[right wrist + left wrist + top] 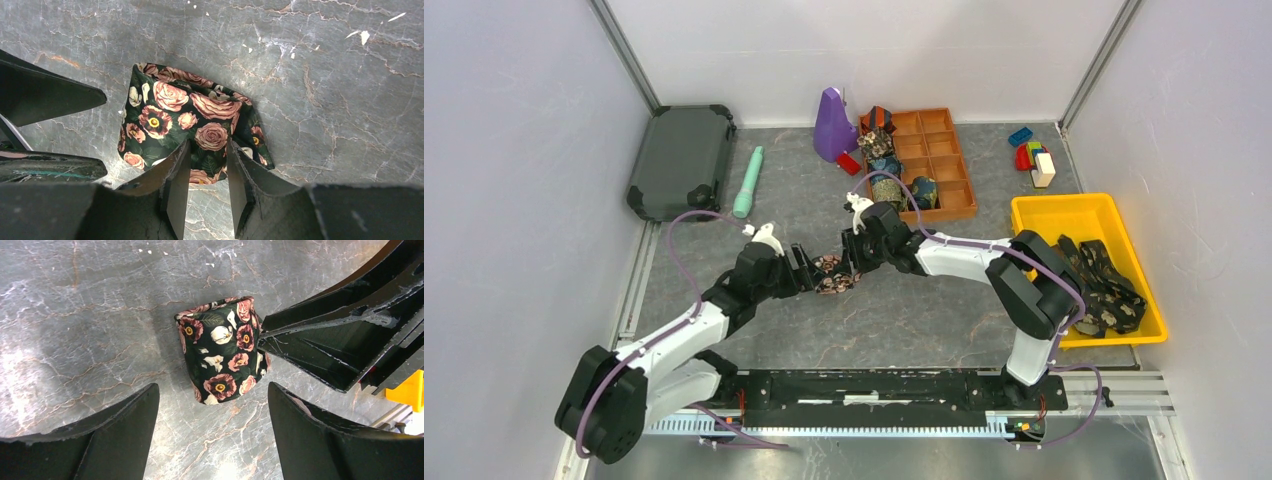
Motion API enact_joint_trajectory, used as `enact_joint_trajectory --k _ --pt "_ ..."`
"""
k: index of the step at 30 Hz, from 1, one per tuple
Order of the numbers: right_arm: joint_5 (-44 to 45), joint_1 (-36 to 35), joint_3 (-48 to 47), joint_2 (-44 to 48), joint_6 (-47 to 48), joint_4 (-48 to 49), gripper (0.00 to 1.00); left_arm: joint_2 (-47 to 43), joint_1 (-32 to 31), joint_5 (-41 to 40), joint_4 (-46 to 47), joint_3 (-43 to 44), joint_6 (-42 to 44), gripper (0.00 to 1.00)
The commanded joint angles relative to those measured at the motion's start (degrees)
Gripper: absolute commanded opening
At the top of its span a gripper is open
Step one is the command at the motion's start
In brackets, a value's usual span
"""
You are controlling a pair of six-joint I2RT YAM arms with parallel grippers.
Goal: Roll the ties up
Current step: Roll the tie at the center of the board.
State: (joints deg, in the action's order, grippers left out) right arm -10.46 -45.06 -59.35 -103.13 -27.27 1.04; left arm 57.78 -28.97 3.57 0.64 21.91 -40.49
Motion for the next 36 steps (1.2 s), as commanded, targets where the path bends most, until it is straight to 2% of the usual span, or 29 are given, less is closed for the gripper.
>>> enact_joint_trajectory --k 1,22,36 --pt "0.60 0.75 1.34 0.21 0.36 0.97 0.38 1.73 0.74 3.26 9.20 -0.86 -2.55 0.86" --pt "-1.29 2.08 4.48 -1.22 0.25 3.77 0.35 16.99 1.10 8.90 25.17 -1.17 -6.67 0.86" --pt "-1.67 2.78 7.05 -1.63 0.47 5.07 0.34 25.98 1.08 11.48 34.36 -1.43 -11.04 0.78"
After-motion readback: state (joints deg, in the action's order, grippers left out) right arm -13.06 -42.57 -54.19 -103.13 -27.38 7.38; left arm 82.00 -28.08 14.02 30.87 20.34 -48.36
